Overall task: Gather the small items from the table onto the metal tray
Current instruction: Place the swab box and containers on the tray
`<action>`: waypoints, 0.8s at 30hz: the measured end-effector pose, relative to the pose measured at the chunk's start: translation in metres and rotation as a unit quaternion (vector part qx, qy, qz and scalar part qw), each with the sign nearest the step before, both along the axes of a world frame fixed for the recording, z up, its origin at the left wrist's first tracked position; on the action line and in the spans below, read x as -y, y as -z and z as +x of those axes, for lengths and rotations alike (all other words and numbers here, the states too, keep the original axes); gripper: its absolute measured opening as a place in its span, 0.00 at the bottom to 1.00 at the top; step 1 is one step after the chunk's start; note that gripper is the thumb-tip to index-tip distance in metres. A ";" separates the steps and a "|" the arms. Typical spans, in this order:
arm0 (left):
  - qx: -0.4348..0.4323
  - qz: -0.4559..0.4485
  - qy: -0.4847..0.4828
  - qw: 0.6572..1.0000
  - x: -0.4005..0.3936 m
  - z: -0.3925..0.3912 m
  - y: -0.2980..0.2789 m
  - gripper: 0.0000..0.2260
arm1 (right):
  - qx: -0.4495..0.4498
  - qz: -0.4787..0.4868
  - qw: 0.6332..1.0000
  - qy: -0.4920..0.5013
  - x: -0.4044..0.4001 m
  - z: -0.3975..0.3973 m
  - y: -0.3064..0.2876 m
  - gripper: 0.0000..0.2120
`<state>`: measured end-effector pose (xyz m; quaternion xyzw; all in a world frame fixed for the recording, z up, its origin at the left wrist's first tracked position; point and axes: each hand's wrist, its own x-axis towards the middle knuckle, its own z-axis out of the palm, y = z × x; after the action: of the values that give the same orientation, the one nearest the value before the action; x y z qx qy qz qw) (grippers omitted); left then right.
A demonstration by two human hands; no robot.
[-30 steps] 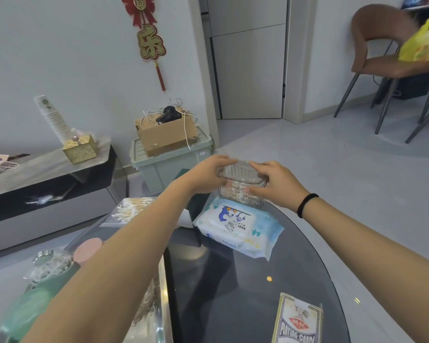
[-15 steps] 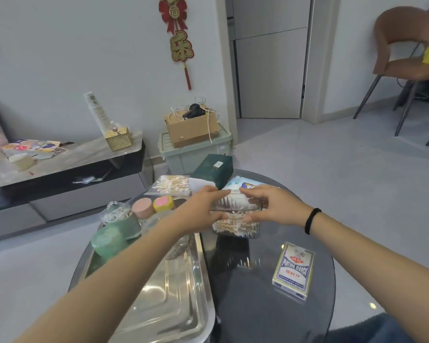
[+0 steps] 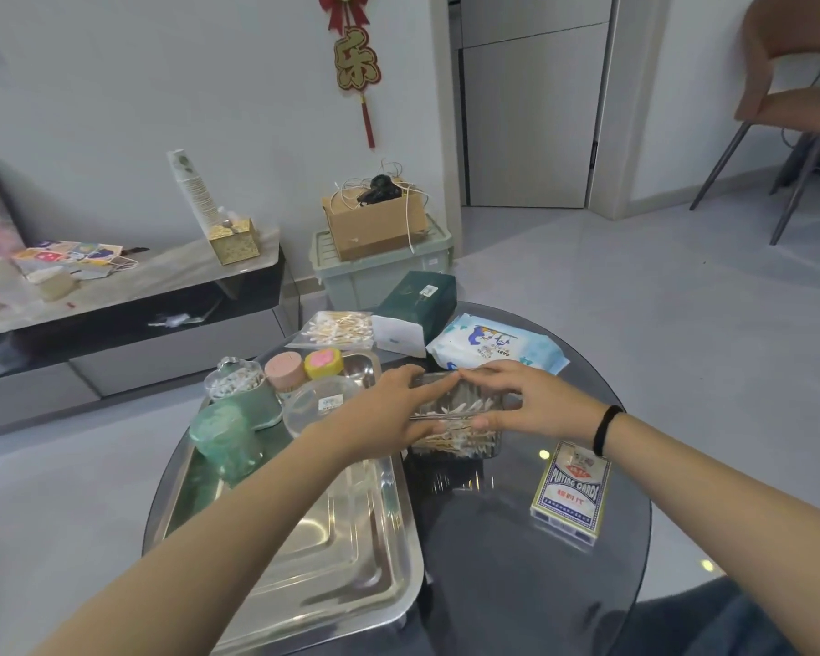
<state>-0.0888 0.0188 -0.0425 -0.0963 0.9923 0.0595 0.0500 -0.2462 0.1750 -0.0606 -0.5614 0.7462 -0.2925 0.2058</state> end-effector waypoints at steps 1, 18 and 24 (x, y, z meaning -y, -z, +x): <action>-0.006 -0.001 0.002 1.000 0.001 0.000 0.001 0.28 | -0.002 -0.001 1.000 -0.002 0.000 -0.001 0.001 0.30; 0.027 0.005 0.002 1.000 0.001 0.005 0.015 0.30 | 0.017 -0.019 1.000 -0.005 -0.002 0.003 0.022 0.28; 0.039 0.001 -0.027 0.999 -0.004 0.005 0.014 0.33 | -0.088 0.017 0.996 0.009 -0.005 0.006 0.029 0.29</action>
<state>-0.0841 0.0230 -0.0567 -0.1254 0.9866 0.0582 0.0867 -0.2405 0.1797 -0.0901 -0.5746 0.7715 -0.2310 0.1459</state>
